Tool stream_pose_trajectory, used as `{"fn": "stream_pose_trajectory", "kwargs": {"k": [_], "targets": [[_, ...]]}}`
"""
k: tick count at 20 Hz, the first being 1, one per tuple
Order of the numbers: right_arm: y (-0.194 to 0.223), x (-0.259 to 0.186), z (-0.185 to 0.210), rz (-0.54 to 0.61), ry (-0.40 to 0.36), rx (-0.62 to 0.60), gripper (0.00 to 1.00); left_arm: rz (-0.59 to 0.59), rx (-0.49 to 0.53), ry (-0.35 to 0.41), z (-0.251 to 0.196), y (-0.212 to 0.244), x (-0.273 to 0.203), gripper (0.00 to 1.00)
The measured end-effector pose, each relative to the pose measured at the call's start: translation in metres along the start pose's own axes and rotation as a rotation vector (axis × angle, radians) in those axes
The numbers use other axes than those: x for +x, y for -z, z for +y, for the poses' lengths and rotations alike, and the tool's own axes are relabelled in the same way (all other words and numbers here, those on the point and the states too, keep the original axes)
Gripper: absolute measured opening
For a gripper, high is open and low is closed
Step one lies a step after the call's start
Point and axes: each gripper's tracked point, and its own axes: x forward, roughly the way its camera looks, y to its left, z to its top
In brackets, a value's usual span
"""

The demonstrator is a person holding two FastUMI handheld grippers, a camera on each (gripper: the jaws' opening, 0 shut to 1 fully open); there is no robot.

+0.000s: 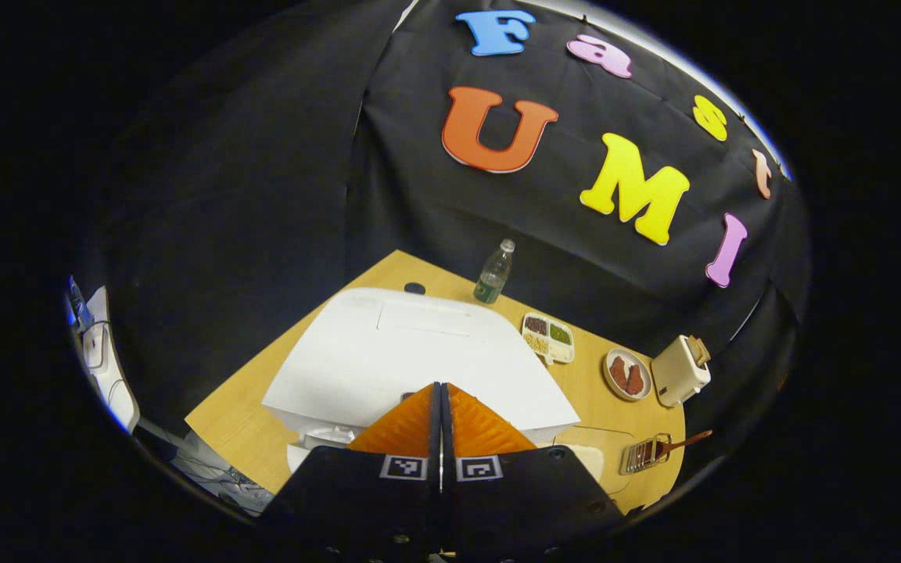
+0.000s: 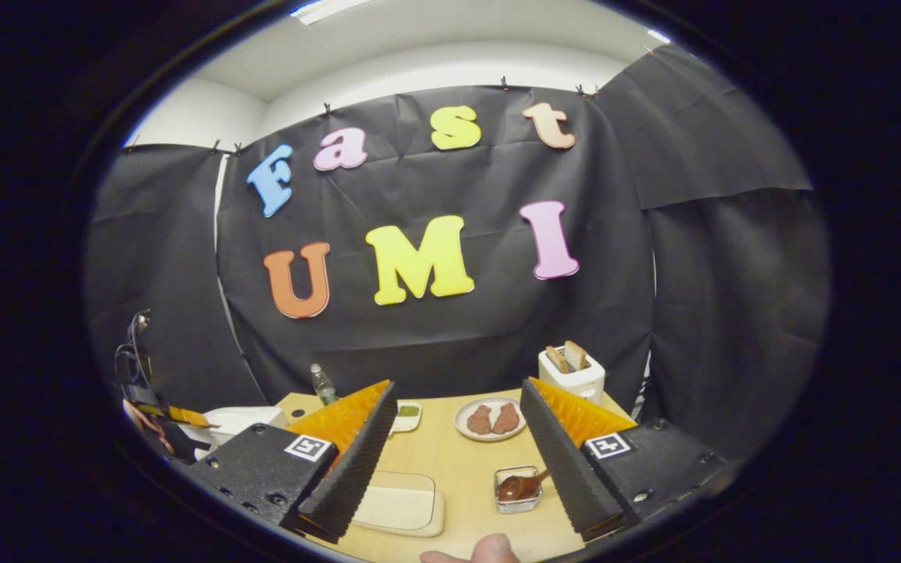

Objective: Close the left gripper, press the button to open the rice cooker; take a wooden spoon from the chopstick holder with the right hand, scoop a spoonful of rice and pour it into the rice cooker, then put the wooden spoon back into the chopstick holder.

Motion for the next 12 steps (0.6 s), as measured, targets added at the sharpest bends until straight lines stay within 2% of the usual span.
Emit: {"fn": "stream_pose_trajectory", "kwargs": {"k": [4,5,6,8,9,10,11,12], "targets": [[-0.017,-0.004,0.000,-0.037,-0.001,-0.022,1.00,-0.177,0.060,0.001,-0.017,-0.054,-0.017,0.01],[-0.019,-0.005,-0.001,-0.042,-0.002,-0.029,0.96,-0.209,0.080,0.009,-0.023,-0.063,-0.025,0.05],[-0.020,-0.007,-0.001,-0.046,-0.002,-0.036,1.00,-0.239,0.096,0.007,-0.027,-0.071,-0.031,0.07],[-0.019,-0.011,-0.003,-0.044,-0.003,-0.039,1.00,-0.301,0.123,0.017,-0.040,-0.087,-0.045,0.07],[-0.017,-0.013,-0.004,-0.038,-0.006,-0.040,0.96,-0.328,0.132,0.025,-0.046,-0.091,-0.051,0.07],[-0.015,-0.015,-0.004,-0.033,-0.009,-0.039,0.96,-0.350,0.139,0.038,-0.054,-0.093,-0.059,0.07],[-0.014,-0.018,-0.007,-0.029,-0.008,-0.042,0.96,-0.366,0.145,0.054,-0.061,-0.095,-0.068,0.08],[-0.012,-0.020,-0.009,-0.025,-0.008,-0.045,1.00,-0.375,0.150,0.062,-0.064,-0.093,-0.074,0.16]]}}
